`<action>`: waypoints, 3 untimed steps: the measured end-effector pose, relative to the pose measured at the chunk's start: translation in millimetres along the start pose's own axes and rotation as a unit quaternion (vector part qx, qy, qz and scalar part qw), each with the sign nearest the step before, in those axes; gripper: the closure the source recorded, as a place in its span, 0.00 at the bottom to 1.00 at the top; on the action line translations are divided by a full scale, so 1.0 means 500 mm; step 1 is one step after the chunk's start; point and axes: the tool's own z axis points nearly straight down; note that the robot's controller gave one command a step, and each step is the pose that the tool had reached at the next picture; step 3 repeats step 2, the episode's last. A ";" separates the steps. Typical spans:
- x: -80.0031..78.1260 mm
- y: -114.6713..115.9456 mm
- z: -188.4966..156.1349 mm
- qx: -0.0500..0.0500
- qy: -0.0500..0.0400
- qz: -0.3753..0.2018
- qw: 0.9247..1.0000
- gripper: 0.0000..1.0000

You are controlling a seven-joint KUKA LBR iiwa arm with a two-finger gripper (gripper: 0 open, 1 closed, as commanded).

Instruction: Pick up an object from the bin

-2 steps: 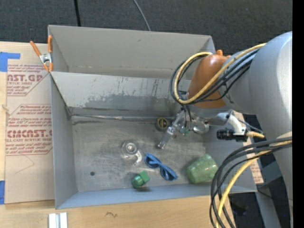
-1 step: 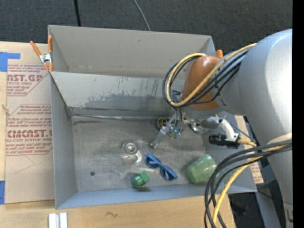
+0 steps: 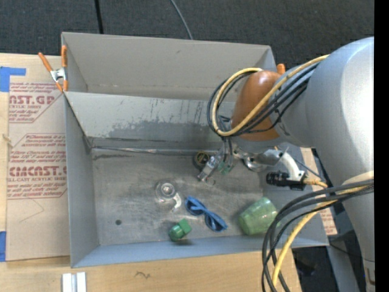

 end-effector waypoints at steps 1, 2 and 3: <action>-0.001 0.001 -0.038 0.001 -0.001 0.000 1.000 1.00; -0.003 0.005 -0.228 -0.001 -0.003 -0.001 1.000 1.00; -0.003 0.005 -0.228 -0.001 -0.003 -0.001 1.000 1.00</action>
Offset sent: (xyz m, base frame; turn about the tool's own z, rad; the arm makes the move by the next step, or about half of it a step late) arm -0.0001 -0.0001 0.0181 0.0000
